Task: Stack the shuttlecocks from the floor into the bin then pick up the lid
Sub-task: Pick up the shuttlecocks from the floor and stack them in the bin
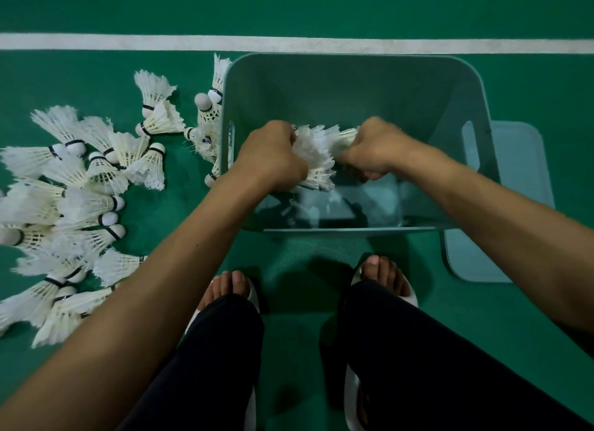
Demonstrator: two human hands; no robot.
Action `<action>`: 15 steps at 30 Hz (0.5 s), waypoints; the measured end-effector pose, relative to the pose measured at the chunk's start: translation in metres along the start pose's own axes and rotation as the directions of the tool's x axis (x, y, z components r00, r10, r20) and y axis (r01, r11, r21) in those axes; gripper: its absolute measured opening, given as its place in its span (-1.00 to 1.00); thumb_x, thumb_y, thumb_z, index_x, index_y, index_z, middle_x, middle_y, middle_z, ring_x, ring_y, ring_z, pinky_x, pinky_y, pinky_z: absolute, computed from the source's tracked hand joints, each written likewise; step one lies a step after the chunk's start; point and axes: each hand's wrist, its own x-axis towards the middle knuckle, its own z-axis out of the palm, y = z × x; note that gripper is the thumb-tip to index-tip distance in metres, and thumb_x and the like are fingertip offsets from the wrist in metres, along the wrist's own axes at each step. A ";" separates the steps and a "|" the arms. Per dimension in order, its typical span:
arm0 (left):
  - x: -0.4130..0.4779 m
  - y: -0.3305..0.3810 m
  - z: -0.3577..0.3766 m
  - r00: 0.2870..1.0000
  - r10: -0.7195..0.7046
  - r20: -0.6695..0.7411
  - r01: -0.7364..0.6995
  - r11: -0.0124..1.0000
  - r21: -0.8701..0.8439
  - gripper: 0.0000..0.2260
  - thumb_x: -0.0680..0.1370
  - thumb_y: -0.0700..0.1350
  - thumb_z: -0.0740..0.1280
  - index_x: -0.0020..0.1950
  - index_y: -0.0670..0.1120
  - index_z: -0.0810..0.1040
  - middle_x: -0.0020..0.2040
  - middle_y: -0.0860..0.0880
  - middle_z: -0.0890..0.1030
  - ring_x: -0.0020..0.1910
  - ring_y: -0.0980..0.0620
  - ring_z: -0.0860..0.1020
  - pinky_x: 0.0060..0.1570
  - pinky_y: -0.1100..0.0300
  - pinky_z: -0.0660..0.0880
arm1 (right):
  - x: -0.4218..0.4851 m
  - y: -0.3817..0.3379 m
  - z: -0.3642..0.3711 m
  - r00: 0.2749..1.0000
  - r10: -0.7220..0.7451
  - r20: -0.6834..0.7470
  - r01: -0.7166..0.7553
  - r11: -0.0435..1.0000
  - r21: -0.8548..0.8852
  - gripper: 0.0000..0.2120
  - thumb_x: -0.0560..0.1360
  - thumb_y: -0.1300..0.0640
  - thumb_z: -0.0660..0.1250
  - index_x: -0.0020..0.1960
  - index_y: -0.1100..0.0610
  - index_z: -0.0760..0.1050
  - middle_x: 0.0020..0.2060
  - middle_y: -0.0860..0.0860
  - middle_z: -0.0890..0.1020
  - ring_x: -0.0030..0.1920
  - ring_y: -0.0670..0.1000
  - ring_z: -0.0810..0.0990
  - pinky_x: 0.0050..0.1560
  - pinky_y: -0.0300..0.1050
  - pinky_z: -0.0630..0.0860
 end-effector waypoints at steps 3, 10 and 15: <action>0.001 0.004 0.005 0.999 0.042 -0.013 -0.041 0.995 0.090 -0.81 0.41 -0.26 0.47 -0.19 -0.10 0.46 -0.23 -0.09 0.56 -0.29 -0.09 0.48 -0.36 0.10 0.43 | -0.019 0.003 -0.025 0.985 -0.142 -0.093 0.159 0.964 0.212 -0.87 0.44 0.16 0.41 -0.18 0.19 0.72 -0.30 0.12 0.74 -0.25 0.13 0.72 -0.14 0.06 0.71; 0.004 0.012 0.016 0.992 0.124 -0.022 -0.124 0.992 -0.031 -0.71 0.32 -0.07 0.63 -0.05 0.02 0.63 -0.08 -0.07 0.69 -0.07 -0.11 0.65 -0.08 0.08 0.58 | -0.028 -0.005 -0.010 0.981 -0.178 -0.073 0.190 0.955 0.227 -0.81 0.40 0.12 0.54 -0.20 0.26 0.68 -0.45 0.05 0.52 -0.46 -0.08 0.38 -0.33 -0.16 0.32; 0.007 -0.005 0.011 0.997 0.076 -0.016 -0.073 0.984 0.161 -0.53 0.37 -0.15 0.58 0.22 -0.11 0.51 0.13 -0.14 0.62 0.07 -0.16 0.59 0.01 0.04 0.54 | -0.016 0.030 -0.022 0.970 0.093 -0.222 -0.093 0.996 0.013 -0.89 0.46 0.19 0.38 -0.10 0.25 0.60 -0.24 0.15 0.60 -0.22 0.17 0.58 -0.20 -0.11 0.41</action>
